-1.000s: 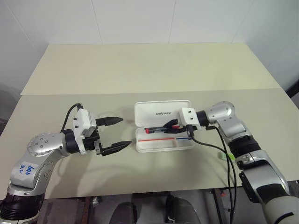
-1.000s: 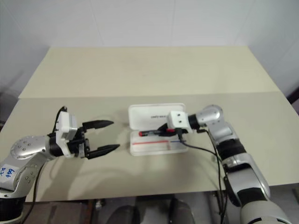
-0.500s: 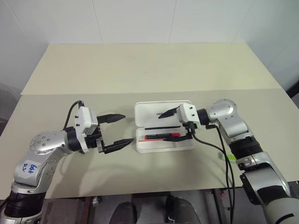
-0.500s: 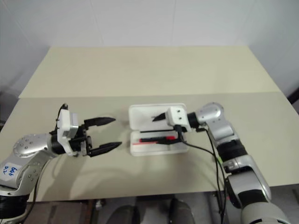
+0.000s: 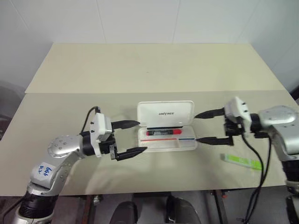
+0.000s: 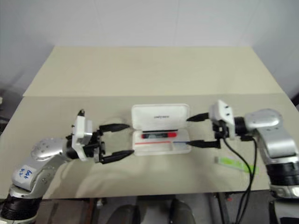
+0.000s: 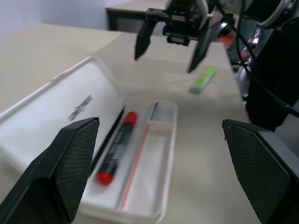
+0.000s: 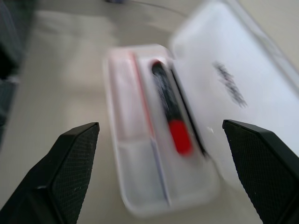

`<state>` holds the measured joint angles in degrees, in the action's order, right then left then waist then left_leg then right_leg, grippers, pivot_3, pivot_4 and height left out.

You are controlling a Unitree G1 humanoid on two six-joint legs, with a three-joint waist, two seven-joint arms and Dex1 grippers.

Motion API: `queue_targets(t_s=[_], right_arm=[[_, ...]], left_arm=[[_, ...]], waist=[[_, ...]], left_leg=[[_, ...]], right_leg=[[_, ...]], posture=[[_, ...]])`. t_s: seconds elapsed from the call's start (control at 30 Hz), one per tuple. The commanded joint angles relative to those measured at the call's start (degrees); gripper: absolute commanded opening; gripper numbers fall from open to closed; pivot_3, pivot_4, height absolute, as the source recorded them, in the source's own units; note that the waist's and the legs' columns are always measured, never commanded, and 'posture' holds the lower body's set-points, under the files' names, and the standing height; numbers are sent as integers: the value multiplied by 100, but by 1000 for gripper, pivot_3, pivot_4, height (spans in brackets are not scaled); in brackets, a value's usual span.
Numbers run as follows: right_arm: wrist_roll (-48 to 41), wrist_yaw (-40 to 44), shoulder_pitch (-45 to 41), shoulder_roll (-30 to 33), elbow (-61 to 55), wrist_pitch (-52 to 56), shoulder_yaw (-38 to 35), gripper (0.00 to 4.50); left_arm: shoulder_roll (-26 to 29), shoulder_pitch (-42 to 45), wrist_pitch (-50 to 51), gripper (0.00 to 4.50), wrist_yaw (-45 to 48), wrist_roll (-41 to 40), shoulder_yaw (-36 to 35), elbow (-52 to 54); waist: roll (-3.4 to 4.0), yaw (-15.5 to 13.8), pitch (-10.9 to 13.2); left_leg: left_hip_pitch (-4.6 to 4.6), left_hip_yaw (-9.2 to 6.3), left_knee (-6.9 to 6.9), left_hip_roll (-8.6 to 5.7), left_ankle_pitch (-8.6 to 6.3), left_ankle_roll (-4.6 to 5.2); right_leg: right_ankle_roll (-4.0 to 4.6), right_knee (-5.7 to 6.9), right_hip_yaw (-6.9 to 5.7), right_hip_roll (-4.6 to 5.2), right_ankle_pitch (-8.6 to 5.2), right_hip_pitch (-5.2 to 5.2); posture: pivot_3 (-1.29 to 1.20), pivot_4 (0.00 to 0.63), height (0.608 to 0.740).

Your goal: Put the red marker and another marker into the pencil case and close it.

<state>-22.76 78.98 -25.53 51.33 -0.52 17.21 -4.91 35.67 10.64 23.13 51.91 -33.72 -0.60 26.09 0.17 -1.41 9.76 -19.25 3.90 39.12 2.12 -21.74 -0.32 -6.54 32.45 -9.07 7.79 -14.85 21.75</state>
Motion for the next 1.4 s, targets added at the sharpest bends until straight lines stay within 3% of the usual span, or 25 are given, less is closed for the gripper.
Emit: queue_targets(t_s=[0.03, 0.37, 0.57, 0.7, 0.97, 1.27, 1.4], right_arm=[[-125, -225, 453, 333, -201, -34, -740, 4454], [-193, -207, 2346, 848, -567, 29, -1957, 4454], [197, 352, 3071, 1011, 283, -1172, -2090, 4454], [348, 485, 2945, 1091, 1001, -1728, -1884, 4454], [1077, 716, 1712, 979, 3463, -3111, -844, 4454], [1415, 864, 863, 543, 4584, -3600, -54, 4454], [1434, 1011, 816, 501, 4885, -3832, 56, 3523]], left_arm=[[-157, 43, -111, 4500, -87, 56, 169, 269], [-420, 133, -189, 4500, -8, 178, 527, 100], [-456, 234, -178, 4500, 93, 155, 575, 2], [-441, 369, -148, 4500, 124, 152, 547, -67], [-285, 546, -66, 4500, 134, 123, 446, -58], [-114, 657, 28, 4500, 95, 81, 269, 12], [-46, 676, 50, 4500, 81, 76, 203, 40]], waist=[[-2, -14, -1], [-2, -11, -1], [-3, -20, -2], [-2, -3, -3], [2, 13, -5], [-26, 40, -14], [-38, 66, -21]], left_leg=[[1, 0, 0, 0, 0, 0], [8, 2, 3, 1, 1, 2], [10, -2, 4, -1, 0, 4], [12, 0, 4, -3, 1, 6], [16, 3, 8, 1, 4, 4], [15, 2, 12, 4, 6, 2], [25, 1, 13, 11, 9, -4]], right_leg=[[0, -2, 0, 0, 0, -3], [0, -2, 3, -1, 0, -10], [0, -4, 3, 0, 0, -17], [0, -4, 4, 0, 0, -17], [1, -3, 5, -4, 0, -20], [0, -4, 3, -5, 1, -24], [3, 1, 4, -11, 2, -33]], posture=[[0, 150, 740], [0, 150, 740], [0, 150, 740], [0, 150, 740], [0, 150, 740], [0, 150, 740], [0, 150, 740]])
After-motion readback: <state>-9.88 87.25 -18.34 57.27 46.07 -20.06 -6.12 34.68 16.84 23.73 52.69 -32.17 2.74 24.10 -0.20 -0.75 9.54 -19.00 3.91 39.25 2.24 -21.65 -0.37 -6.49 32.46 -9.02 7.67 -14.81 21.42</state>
